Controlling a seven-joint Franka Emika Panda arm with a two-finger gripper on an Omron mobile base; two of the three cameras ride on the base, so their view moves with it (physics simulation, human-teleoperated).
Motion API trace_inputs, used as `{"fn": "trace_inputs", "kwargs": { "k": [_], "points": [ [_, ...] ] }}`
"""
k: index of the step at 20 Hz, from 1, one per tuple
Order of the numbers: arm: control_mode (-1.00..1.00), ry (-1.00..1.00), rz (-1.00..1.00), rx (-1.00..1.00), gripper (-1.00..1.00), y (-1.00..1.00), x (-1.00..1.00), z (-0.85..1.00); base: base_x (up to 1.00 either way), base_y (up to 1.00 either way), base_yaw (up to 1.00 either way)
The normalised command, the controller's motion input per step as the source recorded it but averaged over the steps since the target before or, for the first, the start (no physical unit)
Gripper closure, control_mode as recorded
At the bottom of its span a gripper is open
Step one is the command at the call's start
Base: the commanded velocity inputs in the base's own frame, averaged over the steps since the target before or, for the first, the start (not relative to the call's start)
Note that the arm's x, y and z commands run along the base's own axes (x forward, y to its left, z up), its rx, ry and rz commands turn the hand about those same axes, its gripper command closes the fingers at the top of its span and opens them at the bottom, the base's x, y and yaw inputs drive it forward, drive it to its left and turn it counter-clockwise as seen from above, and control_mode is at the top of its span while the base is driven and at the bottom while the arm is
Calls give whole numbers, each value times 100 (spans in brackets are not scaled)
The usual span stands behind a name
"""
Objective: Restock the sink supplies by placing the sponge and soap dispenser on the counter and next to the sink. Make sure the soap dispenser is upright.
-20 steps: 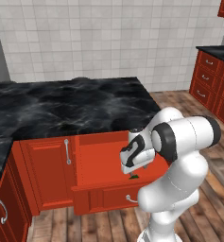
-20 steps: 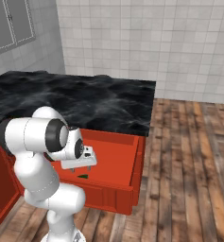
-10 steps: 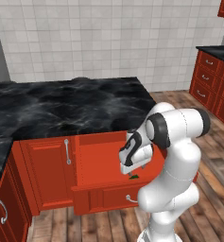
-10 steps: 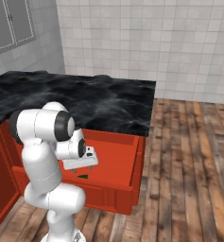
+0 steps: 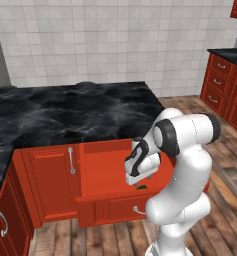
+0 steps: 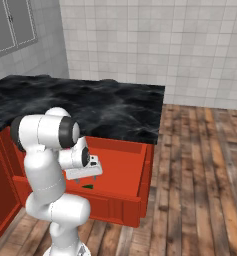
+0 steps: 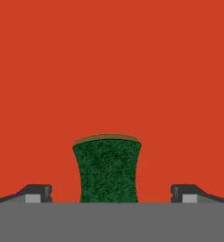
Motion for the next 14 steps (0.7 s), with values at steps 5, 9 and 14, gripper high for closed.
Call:
{"fn": "trace_inputs", "kwargs": {
  "k": [5, 9, 14],
  "points": [
    [-100, 0, 0, 0, -100, 10, 0, -7, 0, 0, 0],
    [-100, 0, 0, 0, -100, 0, 4, -12, 0, 0, 0],
    [-100, 0, 0, 0, -100, 0, 2, -17, 0, 0, 0]
  ]
}}
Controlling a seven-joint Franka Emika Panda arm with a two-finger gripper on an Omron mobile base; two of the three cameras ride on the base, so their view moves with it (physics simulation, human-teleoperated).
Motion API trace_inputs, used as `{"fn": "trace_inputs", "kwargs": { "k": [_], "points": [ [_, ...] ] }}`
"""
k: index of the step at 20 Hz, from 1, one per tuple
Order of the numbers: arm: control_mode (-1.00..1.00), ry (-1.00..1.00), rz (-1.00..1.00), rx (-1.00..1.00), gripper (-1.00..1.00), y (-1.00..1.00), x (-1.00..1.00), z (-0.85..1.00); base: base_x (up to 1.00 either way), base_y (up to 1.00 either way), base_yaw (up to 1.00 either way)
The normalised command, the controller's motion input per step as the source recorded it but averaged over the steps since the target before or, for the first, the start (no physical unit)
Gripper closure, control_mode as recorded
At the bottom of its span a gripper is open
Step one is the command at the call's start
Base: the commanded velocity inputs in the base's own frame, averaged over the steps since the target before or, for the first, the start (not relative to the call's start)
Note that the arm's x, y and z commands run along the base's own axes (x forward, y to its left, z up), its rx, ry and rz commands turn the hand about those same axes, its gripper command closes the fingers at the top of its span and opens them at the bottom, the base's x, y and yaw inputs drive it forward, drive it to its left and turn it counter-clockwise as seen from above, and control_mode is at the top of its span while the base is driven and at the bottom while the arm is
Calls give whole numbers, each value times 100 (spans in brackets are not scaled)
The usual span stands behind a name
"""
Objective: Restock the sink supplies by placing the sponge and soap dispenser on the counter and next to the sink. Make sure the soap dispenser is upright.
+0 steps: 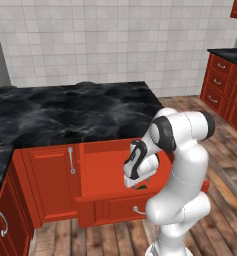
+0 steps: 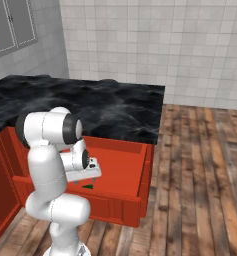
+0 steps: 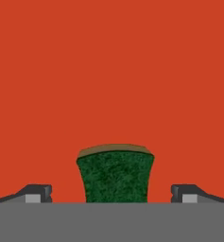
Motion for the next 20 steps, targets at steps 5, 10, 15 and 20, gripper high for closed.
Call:
{"fn": "trace_inputs", "kwargs": {
  "k": [5, 10, 15, 20],
  "points": [
    [-100, 0, 0, 0, -100, 0, 0, -17, 0, 0, 0],
    [-100, 0, 0, 0, -100, 0, 0, -18, 0, 0, 0],
    [-100, 0, 0, 0, -100, 0, 0, -22, 0, 0, 0],
    [-100, 0, 0, 0, -100, -1, 0, -22, 0, 0, 0]
  ]
}}
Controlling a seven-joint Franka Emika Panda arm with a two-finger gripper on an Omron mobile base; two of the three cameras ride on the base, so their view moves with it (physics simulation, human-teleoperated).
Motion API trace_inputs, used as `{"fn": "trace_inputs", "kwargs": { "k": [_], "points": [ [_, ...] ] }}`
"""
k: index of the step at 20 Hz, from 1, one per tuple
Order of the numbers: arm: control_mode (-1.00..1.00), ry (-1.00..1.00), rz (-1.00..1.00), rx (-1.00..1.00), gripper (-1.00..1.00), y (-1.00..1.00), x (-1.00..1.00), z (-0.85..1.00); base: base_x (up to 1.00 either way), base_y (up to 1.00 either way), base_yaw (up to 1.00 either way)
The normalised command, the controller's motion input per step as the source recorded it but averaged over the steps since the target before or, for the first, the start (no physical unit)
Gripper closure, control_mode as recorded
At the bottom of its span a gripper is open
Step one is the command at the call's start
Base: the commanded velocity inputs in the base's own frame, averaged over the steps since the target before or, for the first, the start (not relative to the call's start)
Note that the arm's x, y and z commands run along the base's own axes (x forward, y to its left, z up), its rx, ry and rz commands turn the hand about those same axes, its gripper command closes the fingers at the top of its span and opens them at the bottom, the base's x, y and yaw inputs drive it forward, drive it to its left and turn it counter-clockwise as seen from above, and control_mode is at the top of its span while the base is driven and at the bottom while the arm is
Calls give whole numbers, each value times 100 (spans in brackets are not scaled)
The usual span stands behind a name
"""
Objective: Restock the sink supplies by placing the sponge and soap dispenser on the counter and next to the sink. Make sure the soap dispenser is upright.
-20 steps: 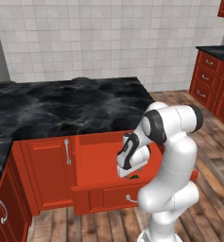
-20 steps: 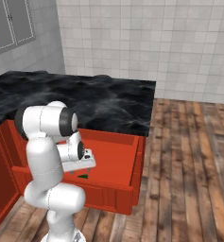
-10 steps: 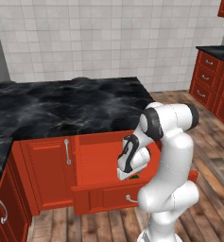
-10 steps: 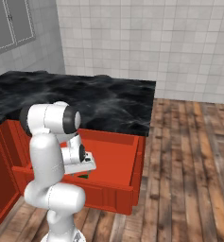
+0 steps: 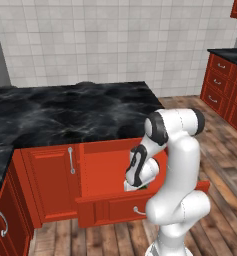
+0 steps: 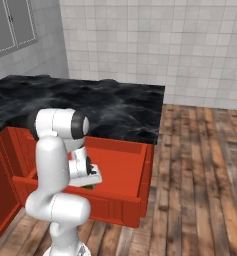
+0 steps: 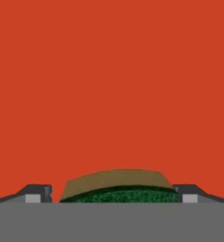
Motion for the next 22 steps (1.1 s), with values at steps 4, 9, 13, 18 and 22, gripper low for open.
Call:
{"fn": "trace_inputs", "kwargs": {
  "k": [4, 9, 13, 18, 22],
  "points": [
    [-100, 0, 0, 1, -100, -2, 0, -14, 0, 0, 0],
    [-100, 0, 0, 1, -100, -3, 0, -20, 0, 0, 0],
    [-100, 0, 0, 0, 100, 0, 0, -21, 0, 0, 0],
    [-100, 0, 0, 0, 100, 0, 0, -9, 0, 0, 0],
    [-100, 0, 0, 0, 100, 0, 0, 0, 0, 0, 0]
  ]
}}
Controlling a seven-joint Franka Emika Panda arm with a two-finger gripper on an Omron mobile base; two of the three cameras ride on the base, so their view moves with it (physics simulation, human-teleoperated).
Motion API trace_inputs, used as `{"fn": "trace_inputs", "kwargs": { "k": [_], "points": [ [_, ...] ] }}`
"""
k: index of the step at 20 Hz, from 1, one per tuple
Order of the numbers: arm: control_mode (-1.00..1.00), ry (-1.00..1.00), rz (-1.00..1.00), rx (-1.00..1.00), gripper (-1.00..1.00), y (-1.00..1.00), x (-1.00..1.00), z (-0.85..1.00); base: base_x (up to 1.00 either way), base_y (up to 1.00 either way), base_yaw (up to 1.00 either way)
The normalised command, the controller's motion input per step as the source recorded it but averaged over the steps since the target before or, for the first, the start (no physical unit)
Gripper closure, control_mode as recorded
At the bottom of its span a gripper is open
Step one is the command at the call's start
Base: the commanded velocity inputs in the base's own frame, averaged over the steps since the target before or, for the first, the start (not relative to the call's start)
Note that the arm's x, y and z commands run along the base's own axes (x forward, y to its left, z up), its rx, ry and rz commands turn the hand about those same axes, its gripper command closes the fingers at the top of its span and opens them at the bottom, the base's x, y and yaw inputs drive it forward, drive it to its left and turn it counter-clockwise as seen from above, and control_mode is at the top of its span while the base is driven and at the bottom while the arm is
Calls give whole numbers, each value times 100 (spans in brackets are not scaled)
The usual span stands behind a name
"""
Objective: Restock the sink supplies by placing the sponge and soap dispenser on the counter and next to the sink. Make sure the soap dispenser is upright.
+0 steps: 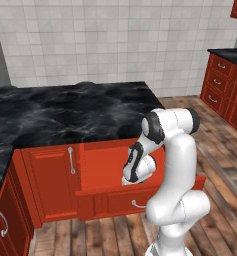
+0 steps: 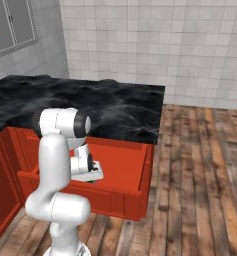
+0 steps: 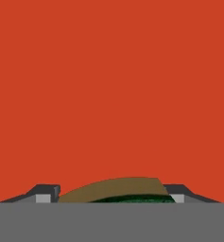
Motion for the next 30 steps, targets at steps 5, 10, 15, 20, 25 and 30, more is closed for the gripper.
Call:
{"fn": "trace_inputs", "kwargs": {
  "k": [5, 10, 15, 20, 25, 30],
  "points": [
    [-100, 0, 0, 0, 100, 0, 0, 0, 0, 0, 0],
    [-100, 0, 0, 0, 100, 0, 0, 0, 0, 0, 0],
    [-100, 0, 0, 0, 100, -1, 0, 1, 0, 0, 0],
    [-100, 1, 0, 0, 100, 0, 0, 18, 0, 0, 0],
    [-100, 0, 1, -1, 100, 0, -2, 60, 0, 0, 0],
    [-100, 0, 4, -3, 100, 0, -3, 93, 0, 0, 0]
  ]
}}
